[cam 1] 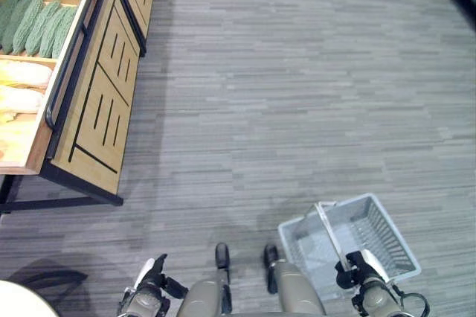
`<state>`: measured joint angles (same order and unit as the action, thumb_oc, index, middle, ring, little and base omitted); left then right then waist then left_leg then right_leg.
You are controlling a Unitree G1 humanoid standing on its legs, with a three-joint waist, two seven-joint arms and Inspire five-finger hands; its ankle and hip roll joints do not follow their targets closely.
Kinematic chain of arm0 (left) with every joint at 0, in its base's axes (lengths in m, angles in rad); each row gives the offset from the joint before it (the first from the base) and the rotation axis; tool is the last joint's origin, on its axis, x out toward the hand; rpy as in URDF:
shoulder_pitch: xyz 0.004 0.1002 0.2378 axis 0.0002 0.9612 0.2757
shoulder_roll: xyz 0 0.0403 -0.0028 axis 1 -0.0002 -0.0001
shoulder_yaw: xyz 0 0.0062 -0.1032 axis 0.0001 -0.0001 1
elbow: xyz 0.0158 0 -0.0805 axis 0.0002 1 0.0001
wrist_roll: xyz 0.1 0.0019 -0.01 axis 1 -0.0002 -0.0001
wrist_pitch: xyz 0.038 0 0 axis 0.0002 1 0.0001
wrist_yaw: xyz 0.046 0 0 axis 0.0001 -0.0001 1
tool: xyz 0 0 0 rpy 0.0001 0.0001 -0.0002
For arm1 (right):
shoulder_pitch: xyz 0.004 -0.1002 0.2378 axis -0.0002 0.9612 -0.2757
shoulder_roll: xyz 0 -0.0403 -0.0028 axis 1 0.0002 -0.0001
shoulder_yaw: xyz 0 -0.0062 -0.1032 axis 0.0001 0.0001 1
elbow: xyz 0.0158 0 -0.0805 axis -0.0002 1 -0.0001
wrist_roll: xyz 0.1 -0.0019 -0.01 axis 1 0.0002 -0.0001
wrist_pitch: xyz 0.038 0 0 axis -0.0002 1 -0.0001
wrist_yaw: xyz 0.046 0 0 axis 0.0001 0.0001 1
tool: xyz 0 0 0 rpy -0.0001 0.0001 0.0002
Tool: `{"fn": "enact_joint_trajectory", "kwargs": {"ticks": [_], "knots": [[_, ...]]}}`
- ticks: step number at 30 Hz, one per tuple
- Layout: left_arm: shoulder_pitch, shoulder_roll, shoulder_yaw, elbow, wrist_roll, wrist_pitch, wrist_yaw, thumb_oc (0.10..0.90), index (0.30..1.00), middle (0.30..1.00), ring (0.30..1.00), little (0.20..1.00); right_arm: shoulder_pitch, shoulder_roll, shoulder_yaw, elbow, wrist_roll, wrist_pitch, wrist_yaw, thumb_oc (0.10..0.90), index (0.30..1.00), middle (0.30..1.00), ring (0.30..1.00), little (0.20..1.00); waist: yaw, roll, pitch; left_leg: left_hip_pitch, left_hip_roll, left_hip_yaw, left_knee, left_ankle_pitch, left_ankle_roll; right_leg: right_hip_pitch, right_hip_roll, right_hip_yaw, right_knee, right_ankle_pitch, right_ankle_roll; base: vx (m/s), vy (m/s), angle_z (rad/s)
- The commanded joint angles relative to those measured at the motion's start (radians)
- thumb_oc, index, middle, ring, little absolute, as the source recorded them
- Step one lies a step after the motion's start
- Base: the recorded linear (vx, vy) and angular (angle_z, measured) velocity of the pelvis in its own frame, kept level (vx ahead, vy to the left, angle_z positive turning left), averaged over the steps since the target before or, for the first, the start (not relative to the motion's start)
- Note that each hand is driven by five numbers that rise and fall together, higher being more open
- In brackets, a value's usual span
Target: Get the vegetables into the basket
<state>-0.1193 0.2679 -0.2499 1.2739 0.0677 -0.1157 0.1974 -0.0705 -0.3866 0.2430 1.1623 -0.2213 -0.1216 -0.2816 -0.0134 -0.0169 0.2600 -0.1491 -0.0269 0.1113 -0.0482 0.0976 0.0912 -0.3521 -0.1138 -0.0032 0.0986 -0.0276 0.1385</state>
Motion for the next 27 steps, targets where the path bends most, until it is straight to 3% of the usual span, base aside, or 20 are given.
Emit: {"fn": "enact_joint_trajectory", "kwargs": {"ticks": [1,5,12,24,26,27], "knots": [[0.035,0.030,0.018,-0.022,0.007,-0.017,0.010,0.900,1.000,1.000,1.000,1.000,0.017,-0.088,-0.004,-0.058,-0.020,-0.022,-0.023,0.400,0.300,0.300,0.300,0.300,-0.013,-0.026,-0.002,0.168,-0.007,-0.032,0.089,-0.180,-0.090,0.038,-0.012,0.011,-0.036,0.246,0.024,0.18,-0.130,0.36],[0.034,0.016,0.027,0.003,-0.006,-0.013,0.014,0.900,1.000,1.000,1.000,1.000,0.016,-0.094,0.005,-0.036,-0.019,-0.025,-0.020,0.400,0.300,0.300,0.300,0.300,-0.004,-0.033,-0.011,0.174,0.017,-0.045,0.134,-0.193,-0.113,0.077,0.013,-0.016,-0.031,0.237,-0.008,0.15,-0.203,0.49],[-0.005,0.002,0.002,-0.003,-0.026,-0.003,0.029,0.900,1.000,1.000,1.000,1.000,0.020,-0.103,-0.002,-0.019,0.016,-0.027,-0.027,0.400,0.300,0.300,0.300,0.300,-0.016,-0.020,-0.030,0.166,0.076,-0.090,0.091,-0.143,-0.141,0.053,0.059,-0.053,0.027,0.161,-0.046,0.08,-0.140,0.29],[-0.038,0.001,-0.017,-0.009,-0.036,0.002,0.045,0.900,1.000,1.000,1.000,1.000,0.023,-0.084,0.008,0.043,0.014,-0.015,-0.023,0.400,0.300,0.300,0.300,0.300,-0.023,0.003,-0.042,0.192,0.108,-0.101,0.039,-0.120,-0.153,0.024,0.070,-0.069,0.096,0.105,-0.058,0.06,-0.043,0.11],[-0.035,0.005,-0.009,-0.005,-0.037,0.003,0.043,0.900,1.000,1.000,1.000,1.000,0.029,-0.087,0.003,0.057,0.011,-0.013,-0.022,0.400,0.300,0.300,0.300,0.300,-0.026,0.007,-0.039,0.176,0.117,-0.101,0.100,-0.108,-0.169,0.034,0.077,-0.064,0.100,0.087,-0.071,0.08,-0.114,0.14],[-0.039,0.008,-0.007,-0.010,-0.039,0.002,0.041,0.900,1.000,1.000,1.000,1.000,0.038,-0.102,-0.008,0.063,0.010,-0.015,-0.026,0.400,0.300,0.300,0.300,0.300,-0.015,-0.004,-0.019,0.090,0.099,-0.115,0.277,-0.067,-0.188,0.073,0.079,-0.061,0.090,0.072,-0.094,0.06,-0.195,0.39]]}}
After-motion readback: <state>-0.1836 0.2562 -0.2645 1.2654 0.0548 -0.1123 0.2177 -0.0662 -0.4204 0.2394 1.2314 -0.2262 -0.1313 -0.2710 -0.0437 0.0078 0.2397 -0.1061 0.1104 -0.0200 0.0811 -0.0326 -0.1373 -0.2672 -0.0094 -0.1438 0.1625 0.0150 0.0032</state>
